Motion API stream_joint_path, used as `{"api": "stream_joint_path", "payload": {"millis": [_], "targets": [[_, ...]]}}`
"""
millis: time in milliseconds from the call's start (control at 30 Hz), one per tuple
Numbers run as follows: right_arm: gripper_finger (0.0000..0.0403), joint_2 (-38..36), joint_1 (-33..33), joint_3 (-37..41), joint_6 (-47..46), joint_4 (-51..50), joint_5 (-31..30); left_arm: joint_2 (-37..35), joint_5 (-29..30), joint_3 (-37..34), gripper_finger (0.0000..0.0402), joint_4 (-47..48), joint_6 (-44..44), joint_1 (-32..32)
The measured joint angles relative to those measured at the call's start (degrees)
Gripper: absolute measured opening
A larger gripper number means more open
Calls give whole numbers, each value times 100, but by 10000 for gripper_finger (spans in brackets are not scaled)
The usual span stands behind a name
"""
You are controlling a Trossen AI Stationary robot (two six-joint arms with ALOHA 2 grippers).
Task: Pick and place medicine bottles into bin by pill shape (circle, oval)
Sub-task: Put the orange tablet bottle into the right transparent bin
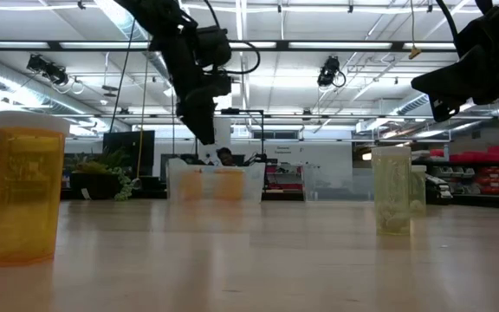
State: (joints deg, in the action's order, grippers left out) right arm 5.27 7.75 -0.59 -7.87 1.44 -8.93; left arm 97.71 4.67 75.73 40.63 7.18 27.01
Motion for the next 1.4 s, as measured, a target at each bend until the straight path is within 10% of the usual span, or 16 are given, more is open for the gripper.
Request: {"api": "stream_joint_path", "payload": {"millis": [433, 1400], "targets": [[19, 3, 0, -1, 1, 13, -2, -607, -121, -1074, 190, -845, 159, -714], [19, 35, 0, 2, 300, 57, -2, -2941, -236, -3464, 187, -2788, -662, -2144]]}}
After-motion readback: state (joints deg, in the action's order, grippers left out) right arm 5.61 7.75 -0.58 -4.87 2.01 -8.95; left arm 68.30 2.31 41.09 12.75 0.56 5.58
